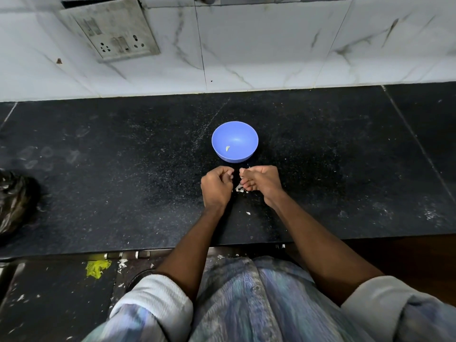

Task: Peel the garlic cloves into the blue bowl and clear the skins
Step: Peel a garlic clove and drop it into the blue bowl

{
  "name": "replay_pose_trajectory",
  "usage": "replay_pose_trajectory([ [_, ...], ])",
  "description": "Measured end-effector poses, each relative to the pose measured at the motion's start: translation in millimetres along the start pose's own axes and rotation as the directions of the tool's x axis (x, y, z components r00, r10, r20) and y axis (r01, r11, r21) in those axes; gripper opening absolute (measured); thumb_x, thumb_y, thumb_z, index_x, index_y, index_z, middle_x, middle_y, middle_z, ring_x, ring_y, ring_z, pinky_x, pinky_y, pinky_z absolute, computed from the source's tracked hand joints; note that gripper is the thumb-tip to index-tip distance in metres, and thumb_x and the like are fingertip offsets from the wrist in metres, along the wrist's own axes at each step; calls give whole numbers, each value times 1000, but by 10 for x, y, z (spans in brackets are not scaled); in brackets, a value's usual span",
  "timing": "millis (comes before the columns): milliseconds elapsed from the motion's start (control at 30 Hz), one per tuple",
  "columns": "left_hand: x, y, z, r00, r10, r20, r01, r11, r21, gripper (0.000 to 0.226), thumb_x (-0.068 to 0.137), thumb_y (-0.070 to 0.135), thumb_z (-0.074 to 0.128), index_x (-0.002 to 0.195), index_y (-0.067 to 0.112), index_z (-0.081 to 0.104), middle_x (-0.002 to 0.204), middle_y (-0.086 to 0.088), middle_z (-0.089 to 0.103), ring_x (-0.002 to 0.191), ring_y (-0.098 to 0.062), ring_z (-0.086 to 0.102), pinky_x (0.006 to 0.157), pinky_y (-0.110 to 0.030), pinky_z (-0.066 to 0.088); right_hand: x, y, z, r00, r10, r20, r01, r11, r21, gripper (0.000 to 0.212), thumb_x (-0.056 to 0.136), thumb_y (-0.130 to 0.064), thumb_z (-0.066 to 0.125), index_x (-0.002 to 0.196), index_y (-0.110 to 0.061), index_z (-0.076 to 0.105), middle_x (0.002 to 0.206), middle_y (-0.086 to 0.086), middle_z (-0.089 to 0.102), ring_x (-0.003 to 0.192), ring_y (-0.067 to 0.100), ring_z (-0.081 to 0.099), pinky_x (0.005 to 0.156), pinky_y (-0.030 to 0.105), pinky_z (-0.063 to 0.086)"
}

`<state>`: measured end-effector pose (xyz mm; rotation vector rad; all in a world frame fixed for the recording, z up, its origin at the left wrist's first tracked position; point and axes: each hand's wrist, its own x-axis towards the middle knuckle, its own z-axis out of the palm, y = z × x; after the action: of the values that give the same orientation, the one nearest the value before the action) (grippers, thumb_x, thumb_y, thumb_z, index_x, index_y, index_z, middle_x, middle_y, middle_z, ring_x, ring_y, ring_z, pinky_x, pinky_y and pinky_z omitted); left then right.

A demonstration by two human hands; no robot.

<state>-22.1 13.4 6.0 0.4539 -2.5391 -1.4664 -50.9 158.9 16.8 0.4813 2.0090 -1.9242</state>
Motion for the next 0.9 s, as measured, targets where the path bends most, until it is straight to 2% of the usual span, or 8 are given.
replay_pose_trajectory([
  [100,8,-26,6,998,18,62,-17,1000,-16,27,89,-5,70,95,18,82,84,10,77,77,-4,72,79,-31,62,16,-6,-2,999,-35,-6,35,999,-28,10,83,-5,82,85,3,77,75,19,74,58,15,63,56,22,50],
  [267,37,-57,48,999,-35,23,35,999,29,21,92,26,78,72,22,76,64,7,71,60,-17,68,64,-37,59,51,-21,-52,992,-122,18,123,989,-80,11,88,1,73,98,-1,77,83,17,77,72,22,73,68,28,58],
  [400,58,-59,65,995,45,91,-53,995,82,27,91,1,68,98,23,82,91,10,78,82,-6,72,81,-32,61,97,-120,-24,953,-296,-61,267,921,-285,13,89,-18,79,80,-9,77,64,5,72,54,13,64,54,27,53],
  [467,61,-23,65,993,1,121,-9,998,68,18,93,10,74,98,25,82,85,13,78,74,2,72,76,-27,60,135,-195,27,901,-427,-82,363,843,-396,5,82,-14,84,85,-13,81,75,-5,75,64,5,69,65,23,57],
  [533,60,16,77,992,-8,129,0,998,66,9,94,17,76,93,24,81,77,12,77,66,3,71,70,-23,57,208,-290,96,852,-517,-85,423,774,-471,18,79,-5,81,94,-15,82,91,-7,75,75,4,69,73,22,56],
  [700,123,-40,81,988,42,146,-49,998,49,25,91,2,69,98,23,82,91,14,79,79,1,72,79,-27,59,410,-421,211,878,-478,-29,372,718,-589,41,80,-2,69,117,-18,78,115,0,75,92,19,71,92,35,56],
  [833,141,-137,2,998,8,64,-11,999,53,18,95,16,68,96,28,81,80,14,76,73,-5,71,75,-32,59,268,-337,220,761,-632,-146,461,684,-565,15,90,-16,68,100,-13,79,101,-1,76,85,18,70,79,38,57],
  [900,154,-223,-48,998,53,26,-54,998,27,43,87,-5,55,102,27,80,90,12,76,83,-7,71,82,-34,60,183,-227,265,711,-690,-135,504,635,-586,11,92,-14,67,91,-12,77,91,0,74,79,19,68,70,37,55],
])
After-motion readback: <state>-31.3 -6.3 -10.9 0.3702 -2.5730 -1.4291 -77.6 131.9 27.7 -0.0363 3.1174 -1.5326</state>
